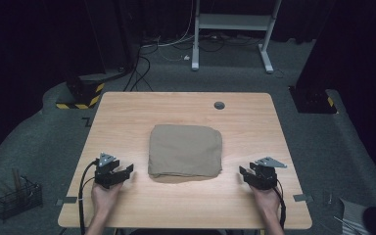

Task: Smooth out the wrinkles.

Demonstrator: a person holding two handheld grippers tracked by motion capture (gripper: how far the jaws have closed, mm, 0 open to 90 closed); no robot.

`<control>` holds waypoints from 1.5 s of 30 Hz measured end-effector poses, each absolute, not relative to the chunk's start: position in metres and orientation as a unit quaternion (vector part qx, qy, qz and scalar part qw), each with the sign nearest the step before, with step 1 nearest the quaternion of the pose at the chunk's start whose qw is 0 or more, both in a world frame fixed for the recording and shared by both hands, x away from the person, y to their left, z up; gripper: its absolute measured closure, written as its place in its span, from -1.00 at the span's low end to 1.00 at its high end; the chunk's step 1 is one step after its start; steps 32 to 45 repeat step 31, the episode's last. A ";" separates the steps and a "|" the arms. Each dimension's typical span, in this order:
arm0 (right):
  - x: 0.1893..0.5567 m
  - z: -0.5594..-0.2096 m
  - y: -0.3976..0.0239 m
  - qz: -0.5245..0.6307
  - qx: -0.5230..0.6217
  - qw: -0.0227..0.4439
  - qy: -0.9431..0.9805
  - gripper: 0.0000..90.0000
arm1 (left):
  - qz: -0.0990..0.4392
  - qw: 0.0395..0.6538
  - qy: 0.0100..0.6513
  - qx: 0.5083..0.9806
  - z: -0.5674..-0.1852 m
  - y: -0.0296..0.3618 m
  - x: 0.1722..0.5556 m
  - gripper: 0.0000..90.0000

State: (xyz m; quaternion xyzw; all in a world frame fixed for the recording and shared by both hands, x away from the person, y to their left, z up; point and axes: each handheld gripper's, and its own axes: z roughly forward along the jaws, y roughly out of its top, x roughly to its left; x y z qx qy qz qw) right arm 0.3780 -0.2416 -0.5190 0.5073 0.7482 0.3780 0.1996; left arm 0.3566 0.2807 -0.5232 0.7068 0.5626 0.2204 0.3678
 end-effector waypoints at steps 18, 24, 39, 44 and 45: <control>0.378 -0.523 -0.234 0.323 0.507 0.242 0.761 -0.10 | 0.256 0.323 0.564 0.715 -0.528 0.274 0.360 -0.33; 0.379 -0.523 -0.236 0.326 0.512 0.232 0.760 -0.14 | 0.255 0.323 0.565 0.716 -0.528 0.274 0.360 -0.33; 0.379 -0.523 -0.236 0.327 0.514 0.230 0.759 -0.14 | 0.255 0.323 0.564 0.715 -0.528 0.274 0.360 -0.34; 0.379 -0.523 -0.236 0.327 0.514 0.230 0.759 -0.14 | 0.255 0.323 0.564 0.715 -0.528 0.274 0.360 -0.34; 0.379 -0.523 -0.236 0.327 0.514 0.230 0.759 -0.14 | 0.255 0.323 0.564 0.715 -0.528 0.274 0.360 -0.34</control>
